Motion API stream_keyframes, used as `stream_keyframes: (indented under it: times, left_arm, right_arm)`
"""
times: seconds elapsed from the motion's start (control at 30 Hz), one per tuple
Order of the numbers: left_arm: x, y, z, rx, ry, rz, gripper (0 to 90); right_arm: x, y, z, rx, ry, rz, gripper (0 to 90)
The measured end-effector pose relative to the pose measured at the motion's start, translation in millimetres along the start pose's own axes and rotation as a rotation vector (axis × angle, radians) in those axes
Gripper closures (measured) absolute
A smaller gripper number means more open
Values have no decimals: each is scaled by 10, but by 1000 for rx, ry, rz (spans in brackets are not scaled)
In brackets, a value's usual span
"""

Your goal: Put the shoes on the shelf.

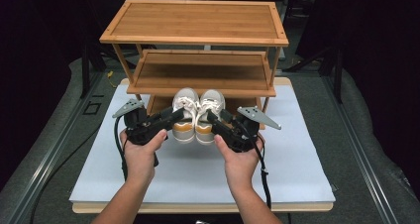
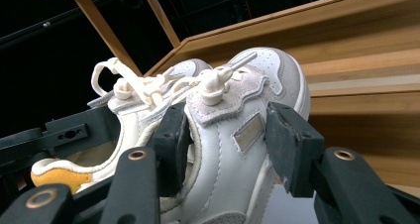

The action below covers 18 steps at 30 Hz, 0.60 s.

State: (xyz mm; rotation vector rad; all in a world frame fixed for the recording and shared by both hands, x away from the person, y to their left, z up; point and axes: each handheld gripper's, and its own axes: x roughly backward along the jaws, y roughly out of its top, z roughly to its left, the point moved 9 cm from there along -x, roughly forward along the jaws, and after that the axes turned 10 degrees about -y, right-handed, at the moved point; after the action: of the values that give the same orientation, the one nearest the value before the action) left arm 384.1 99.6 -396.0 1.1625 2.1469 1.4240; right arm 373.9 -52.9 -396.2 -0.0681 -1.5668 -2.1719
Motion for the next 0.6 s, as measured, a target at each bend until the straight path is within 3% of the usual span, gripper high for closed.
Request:
stream_keyframes:
  times: [0.6]
  left_arm:
    - [-111,291,69,18,-2,-7,535]
  right_arm:
    - [-148,289,30,18,-1,11,526]
